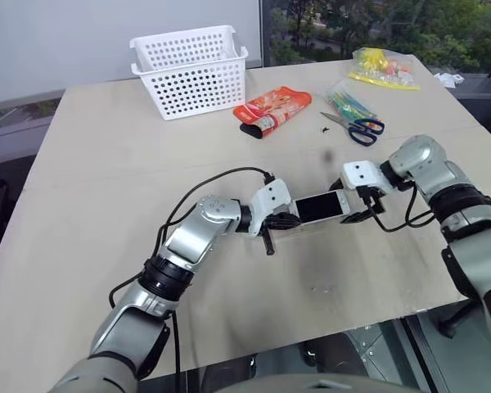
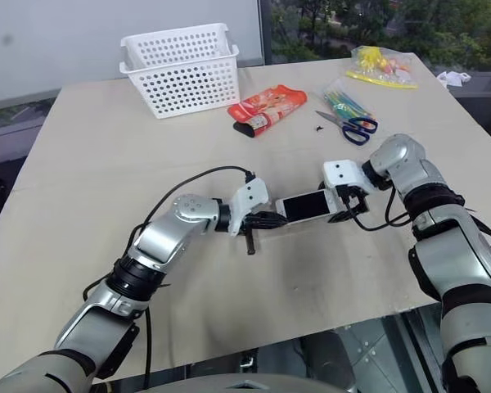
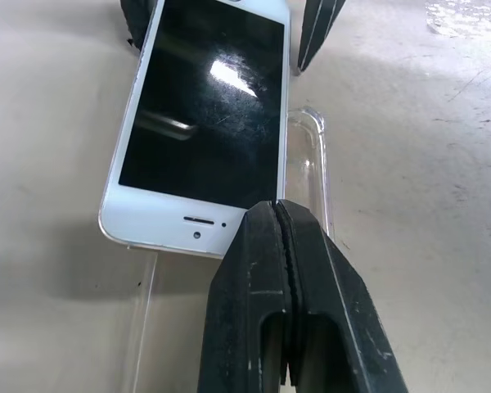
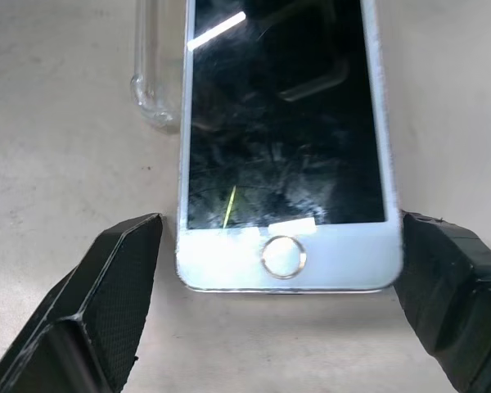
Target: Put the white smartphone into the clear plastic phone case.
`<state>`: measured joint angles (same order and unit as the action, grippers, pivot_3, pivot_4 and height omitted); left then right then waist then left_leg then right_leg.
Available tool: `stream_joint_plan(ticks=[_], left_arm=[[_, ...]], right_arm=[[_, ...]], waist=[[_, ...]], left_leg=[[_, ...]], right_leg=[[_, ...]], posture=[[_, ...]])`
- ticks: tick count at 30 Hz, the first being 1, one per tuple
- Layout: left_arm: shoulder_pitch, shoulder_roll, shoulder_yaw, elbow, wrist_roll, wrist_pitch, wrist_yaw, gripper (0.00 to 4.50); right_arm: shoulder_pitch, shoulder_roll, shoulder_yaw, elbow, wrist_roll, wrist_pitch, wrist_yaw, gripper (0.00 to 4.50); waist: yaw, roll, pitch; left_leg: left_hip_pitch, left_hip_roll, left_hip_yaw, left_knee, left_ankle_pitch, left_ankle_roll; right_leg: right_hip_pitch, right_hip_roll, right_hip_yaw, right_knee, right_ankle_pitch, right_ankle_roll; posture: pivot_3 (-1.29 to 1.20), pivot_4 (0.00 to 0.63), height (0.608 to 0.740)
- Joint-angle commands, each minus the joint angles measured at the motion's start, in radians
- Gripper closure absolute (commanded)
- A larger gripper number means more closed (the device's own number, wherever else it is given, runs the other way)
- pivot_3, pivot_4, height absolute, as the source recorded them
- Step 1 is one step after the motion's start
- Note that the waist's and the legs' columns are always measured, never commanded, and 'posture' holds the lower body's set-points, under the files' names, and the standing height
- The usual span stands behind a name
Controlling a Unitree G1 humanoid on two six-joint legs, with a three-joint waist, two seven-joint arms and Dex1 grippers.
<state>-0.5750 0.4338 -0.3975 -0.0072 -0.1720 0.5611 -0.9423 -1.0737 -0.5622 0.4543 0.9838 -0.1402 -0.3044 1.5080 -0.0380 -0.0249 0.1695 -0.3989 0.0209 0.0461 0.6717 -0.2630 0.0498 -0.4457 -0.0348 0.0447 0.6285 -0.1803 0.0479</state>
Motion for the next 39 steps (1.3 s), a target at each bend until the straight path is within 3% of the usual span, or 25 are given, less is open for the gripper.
stream_joint_plan(ticks=[1,4,13,22,39], left_arm=[[-0.001,0.003,0.011,-0.009,0.004,-0.005,-0.006,4.5],[-0.002,0.006,0.014,-0.01,0.004,-0.006,-0.008,4.5],[-0.022,-0.01,0.025,-0.015,-0.005,-0.006,-0.017,4.5],[-0.092,0.006,0.11,-0.061,-0.071,0.047,-0.043,4.5],[-0.062,0.005,-0.012,0.029,0.05,-0.016,-0.03,4.5]], right_arm=[[-0.012,0.011,-0.031,-0.019,-0.001,0.007,-0.002,0.54],[-0.014,0.012,-0.043,-0.026,-0.004,-0.015,-0.023,1.65],[0.005,-0.003,-0.062,-0.073,-0.009,-0.059,-0.044,1.66],[0.042,-0.049,-0.044,-0.217,0.021,0.048,0.094,1.66],[0.083,-0.046,0.006,-0.3,0.004,0.077,0.082,1.66]], waist=[[-0.001,0.0,0.0],[-0.003,0.0,0.0],[-0.002,0.0,0.0],[-0.001,0.0,0.0],[-0.001,0.0,0.0]], left_leg=[[0.0,0.0,0.0,0.0,0.0,0.0],[0.001,0.0,0.0,0.0,0.0,0.0],[0.001,0.0,0.0,0.001,0.0,-0.001],[0.001,0.0,-0.001,0.001,0.0,-0.001],[0.001,-0.001,0.0,0.002,0.0,-0.001]], right_leg=[[0.0,0.0,0.0,0.0,0.0,0.0],[0.0,0.0,0.0,0.001,0.0,0.0],[0.0,0.0,0.0,0.004,0.0,0.0],[-0.001,0.0,0.0,0.005,0.0,0.0],[-0.001,0.0,0.0,0.005,0.0,0.0]], posture=[[0.0,0.15,0.74],[0.0,0.15,0.74],[0.0,0.15,0.74],[0.0,0.15,0.74],[0.0,0.15,0.74]])
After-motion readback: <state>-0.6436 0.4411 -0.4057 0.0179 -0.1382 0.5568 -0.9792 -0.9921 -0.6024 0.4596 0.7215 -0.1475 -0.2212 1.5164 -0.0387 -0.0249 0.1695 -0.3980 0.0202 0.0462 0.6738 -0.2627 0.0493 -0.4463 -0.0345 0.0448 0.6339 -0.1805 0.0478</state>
